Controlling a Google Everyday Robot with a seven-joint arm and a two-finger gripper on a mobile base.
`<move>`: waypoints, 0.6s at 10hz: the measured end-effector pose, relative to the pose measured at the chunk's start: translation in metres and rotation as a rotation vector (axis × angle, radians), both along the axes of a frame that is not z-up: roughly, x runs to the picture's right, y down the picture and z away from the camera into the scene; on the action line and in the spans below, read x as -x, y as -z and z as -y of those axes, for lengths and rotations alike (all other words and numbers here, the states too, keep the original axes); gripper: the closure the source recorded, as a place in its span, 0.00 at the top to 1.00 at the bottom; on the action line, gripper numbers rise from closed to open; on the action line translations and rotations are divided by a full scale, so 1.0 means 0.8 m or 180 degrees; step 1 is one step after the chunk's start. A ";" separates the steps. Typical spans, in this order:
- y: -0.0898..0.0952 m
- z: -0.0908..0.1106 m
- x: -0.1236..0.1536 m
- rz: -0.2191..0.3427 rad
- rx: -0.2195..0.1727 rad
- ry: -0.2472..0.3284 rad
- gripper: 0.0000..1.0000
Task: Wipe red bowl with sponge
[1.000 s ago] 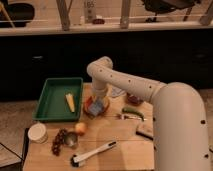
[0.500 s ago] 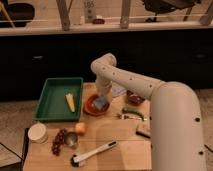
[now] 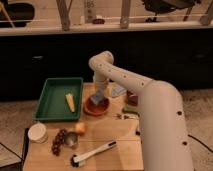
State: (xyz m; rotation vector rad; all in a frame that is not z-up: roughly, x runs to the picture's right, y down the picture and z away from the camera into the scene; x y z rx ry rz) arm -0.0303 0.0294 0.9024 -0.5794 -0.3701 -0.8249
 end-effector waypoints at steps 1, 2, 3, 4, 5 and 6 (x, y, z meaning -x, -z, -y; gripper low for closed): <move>0.001 -0.003 0.017 0.0125 0.0020 0.0038 0.05; 0.002 -0.004 0.020 0.0160 0.0028 0.0051 0.05; 0.004 -0.008 0.025 0.0240 0.0049 0.0083 0.05; 0.012 -0.016 0.034 0.0357 0.0098 0.0165 0.05; 0.022 -0.025 0.039 0.0412 0.0146 0.0232 0.05; 0.035 -0.038 0.041 0.0453 0.0204 0.0311 0.05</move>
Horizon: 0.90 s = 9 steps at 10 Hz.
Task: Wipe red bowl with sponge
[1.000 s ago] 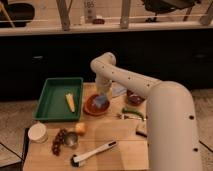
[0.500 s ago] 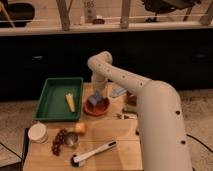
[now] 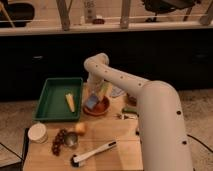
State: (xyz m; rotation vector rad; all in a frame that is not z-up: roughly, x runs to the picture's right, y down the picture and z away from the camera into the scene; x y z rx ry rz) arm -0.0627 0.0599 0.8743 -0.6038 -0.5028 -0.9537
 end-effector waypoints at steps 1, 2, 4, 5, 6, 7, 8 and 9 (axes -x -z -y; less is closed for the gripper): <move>0.014 -0.013 -0.005 0.0013 0.0062 0.0092 0.05; 0.028 -0.026 -0.013 -0.0002 0.0163 0.0245 0.05; 0.041 -0.034 -0.035 -0.0098 0.0250 0.0408 0.05; 0.044 -0.031 -0.054 -0.0174 0.0253 0.0419 0.05; 0.045 -0.027 -0.066 -0.0239 0.0235 0.0401 0.05; 0.044 -0.022 -0.076 -0.0307 0.0214 0.0378 0.05; 0.042 -0.014 -0.085 -0.0386 0.0171 0.0327 0.05; 0.034 -0.002 -0.093 -0.0446 0.0098 0.0265 0.05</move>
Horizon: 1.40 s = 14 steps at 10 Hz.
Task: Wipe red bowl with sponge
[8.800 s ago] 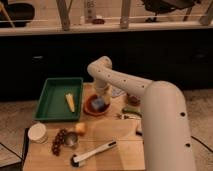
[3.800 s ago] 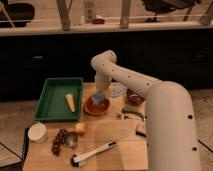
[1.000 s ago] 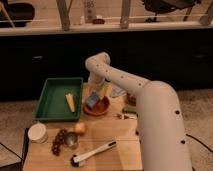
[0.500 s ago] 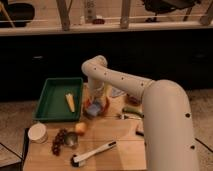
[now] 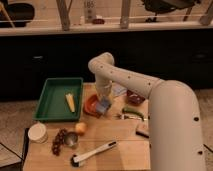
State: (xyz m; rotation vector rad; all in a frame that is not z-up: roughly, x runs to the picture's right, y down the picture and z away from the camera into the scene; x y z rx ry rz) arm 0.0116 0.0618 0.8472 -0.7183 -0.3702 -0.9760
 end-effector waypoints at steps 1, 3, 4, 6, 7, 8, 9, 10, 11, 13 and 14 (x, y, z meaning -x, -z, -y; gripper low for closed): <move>-0.007 0.010 -0.004 -0.0024 -0.0055 -0.0058 0.05; -0.027 0.032 0.003 -0.0030 -0.0168 -0.0137 0.05; -0.032 0.037 0.011 0.0000 -0.0189 -0.0151 0.05; -0.039 0.041 0.044 0.0118 -0.0175 -0.0124 0.05; -0.038 0.040 0.055 0.0165 -0.0142 -0.0121 0.05; -0.040 0.040 0.056 0.0174 -0.0128 -0.0109 0.05; -0.040 0.038 0.059 0.0193 -0.0087 -0.0116 0.05; -0.040 0.037 0.065 0.0218 -0.0061 -0.0118 0.05; -0.040 0.036 0.068 0.0234 -0.0037 -0.0117 0.05; -0.040 0.035 0.067 0.0240 -0.0028 -0.0124 0.05; -0.040 0.035 0.067 0.0240 -0.0027 -0.0125 0.05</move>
